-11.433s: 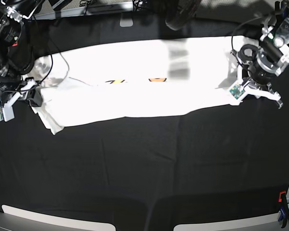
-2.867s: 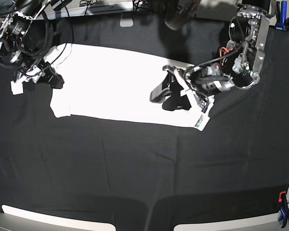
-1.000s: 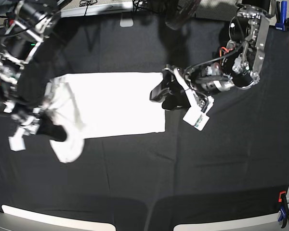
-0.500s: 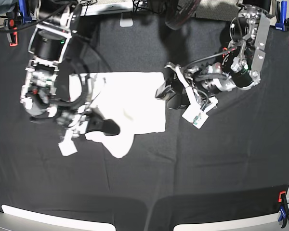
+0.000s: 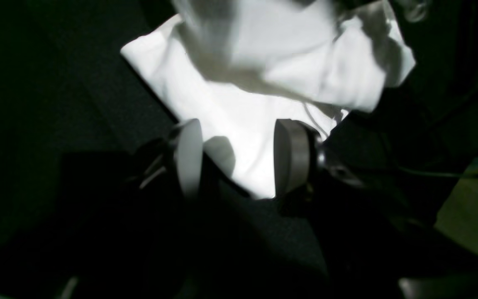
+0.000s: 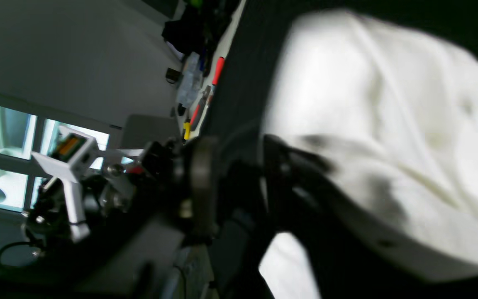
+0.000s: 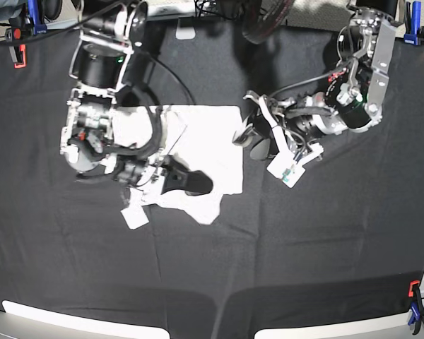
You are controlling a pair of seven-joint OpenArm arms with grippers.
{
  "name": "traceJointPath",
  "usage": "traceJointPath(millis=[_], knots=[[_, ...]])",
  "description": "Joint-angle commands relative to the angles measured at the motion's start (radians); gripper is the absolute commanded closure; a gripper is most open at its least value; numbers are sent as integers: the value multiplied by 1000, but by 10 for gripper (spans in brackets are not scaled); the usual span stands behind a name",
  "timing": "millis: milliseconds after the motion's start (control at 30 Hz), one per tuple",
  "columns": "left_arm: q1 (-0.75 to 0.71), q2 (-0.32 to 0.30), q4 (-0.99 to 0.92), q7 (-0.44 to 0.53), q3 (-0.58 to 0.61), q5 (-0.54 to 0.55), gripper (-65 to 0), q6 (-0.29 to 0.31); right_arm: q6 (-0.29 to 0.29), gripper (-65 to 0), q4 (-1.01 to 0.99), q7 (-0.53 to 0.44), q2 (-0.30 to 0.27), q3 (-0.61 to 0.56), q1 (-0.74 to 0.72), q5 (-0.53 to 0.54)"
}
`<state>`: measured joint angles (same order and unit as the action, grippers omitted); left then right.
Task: Layout the t-shirt on the table in an organized manner, then fold the t-shirt properly
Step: 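Grasp the other strip end with the right gripper and fold it inward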
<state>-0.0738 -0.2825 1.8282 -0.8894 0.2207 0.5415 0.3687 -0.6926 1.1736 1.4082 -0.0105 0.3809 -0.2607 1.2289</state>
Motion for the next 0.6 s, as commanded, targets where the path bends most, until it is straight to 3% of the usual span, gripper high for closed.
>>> traceJointPath(millis=[0, 267, 567], knots=[[13, -3, 18, 14, -5, 15, -260, 6, -6, -234, 18, -12, 0, -2, -27, 44], [13, -3, 18, -7, -5, -80, -260, 5, -6, -237, 18, -12, 2, -2, -43, 249], [13, -3, 18, -7, -5, -96, -260, 5, -6, -236, 20, -12, -2, -1, -67, 255]])
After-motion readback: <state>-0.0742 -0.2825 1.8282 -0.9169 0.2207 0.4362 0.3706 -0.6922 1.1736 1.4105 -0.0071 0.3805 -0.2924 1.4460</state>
